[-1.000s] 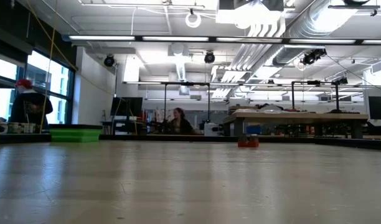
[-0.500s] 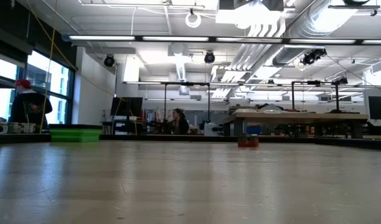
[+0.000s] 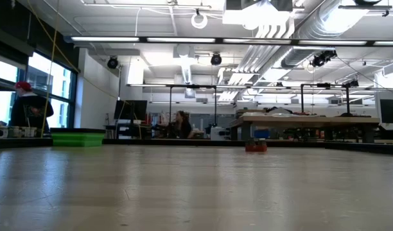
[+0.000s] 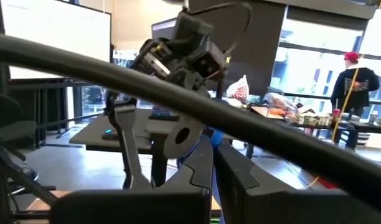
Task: Coil cords
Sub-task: Coil the blue wire onto the spool
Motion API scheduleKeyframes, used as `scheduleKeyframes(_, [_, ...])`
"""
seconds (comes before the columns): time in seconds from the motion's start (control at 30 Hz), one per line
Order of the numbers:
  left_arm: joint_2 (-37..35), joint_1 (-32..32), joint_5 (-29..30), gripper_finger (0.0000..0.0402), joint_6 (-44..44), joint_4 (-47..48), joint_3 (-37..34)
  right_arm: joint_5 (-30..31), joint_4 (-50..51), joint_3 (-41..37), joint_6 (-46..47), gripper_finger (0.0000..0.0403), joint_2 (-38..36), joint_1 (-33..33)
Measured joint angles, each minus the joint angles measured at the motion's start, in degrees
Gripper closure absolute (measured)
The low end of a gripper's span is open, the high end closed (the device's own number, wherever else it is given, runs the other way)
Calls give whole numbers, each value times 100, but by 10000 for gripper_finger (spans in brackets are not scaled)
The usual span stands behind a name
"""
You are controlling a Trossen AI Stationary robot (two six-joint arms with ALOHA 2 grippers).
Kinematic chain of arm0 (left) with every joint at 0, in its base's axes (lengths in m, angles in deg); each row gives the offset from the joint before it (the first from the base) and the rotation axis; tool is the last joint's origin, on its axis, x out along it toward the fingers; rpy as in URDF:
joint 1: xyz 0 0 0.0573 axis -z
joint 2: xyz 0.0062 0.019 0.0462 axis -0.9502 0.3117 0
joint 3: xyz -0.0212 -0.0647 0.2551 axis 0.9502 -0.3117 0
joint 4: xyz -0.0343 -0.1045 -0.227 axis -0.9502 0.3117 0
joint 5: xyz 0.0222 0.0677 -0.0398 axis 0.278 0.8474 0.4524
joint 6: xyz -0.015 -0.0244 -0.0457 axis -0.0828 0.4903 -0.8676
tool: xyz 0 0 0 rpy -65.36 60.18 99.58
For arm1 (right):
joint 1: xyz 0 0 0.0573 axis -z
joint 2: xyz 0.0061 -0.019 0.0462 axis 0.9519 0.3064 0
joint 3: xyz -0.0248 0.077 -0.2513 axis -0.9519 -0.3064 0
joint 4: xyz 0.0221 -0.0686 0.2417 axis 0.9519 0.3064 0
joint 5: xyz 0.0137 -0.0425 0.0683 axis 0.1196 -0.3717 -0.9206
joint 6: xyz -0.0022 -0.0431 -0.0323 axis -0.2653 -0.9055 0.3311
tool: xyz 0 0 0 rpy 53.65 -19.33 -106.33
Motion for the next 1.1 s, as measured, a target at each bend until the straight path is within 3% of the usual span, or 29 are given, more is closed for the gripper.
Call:
scheduleKeyframes(0.33, [0,1,512,401,1033,554,0,-9,410,-1,-2,403,-255,266])
scheduleKeyframes(0.57, [0,0,691,401,1334,311,0,-40,981,-1,0,402,-379,300])
scheduleKeyframes(0.77, [0,0,596,401,943,-584,0,-261,1699,-1,79,402,-406,270])
scheduleKeyframes(1.1, [0,0,178,401,-45,-1917,0,-314,1934,-1,151,402,-405,70])
